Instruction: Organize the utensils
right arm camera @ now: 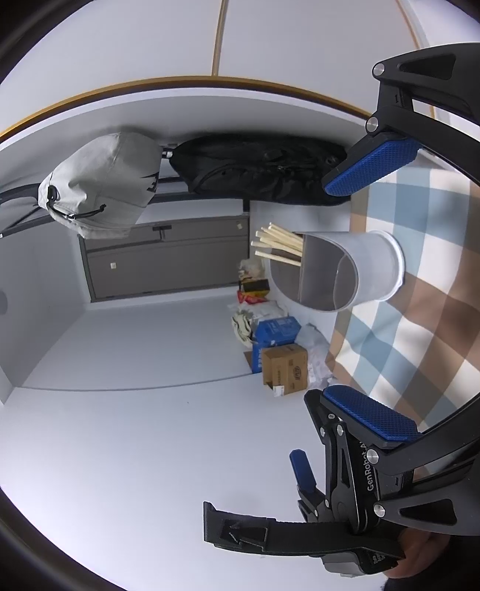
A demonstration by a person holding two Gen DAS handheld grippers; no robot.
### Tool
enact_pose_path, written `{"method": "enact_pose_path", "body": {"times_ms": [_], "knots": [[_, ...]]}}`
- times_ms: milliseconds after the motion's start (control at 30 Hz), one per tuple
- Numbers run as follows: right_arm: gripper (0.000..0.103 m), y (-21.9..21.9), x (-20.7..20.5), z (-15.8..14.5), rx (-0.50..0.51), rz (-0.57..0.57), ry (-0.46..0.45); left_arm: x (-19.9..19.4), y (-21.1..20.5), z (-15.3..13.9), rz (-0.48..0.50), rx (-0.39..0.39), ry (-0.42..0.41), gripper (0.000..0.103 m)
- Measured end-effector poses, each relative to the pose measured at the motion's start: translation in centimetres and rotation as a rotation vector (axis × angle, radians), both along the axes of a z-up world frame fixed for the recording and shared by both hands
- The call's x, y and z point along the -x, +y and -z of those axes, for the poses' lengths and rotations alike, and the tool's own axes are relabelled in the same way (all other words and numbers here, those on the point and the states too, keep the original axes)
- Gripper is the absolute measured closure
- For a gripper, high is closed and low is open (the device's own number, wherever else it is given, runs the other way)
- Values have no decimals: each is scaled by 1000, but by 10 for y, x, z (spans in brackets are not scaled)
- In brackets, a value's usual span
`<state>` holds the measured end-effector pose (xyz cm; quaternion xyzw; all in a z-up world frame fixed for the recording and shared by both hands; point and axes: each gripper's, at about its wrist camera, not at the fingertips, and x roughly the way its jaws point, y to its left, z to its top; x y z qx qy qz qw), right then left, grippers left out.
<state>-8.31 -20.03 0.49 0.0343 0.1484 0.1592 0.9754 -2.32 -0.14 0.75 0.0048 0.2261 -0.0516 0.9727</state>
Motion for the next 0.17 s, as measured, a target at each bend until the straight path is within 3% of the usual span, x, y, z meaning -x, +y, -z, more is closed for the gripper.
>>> {"method": "enact_pose_path", "body": {"times_ms": [167], "knots": [[0,1,-4,2,4,-1,16,-5,0,4,5,2,23,2]]}}
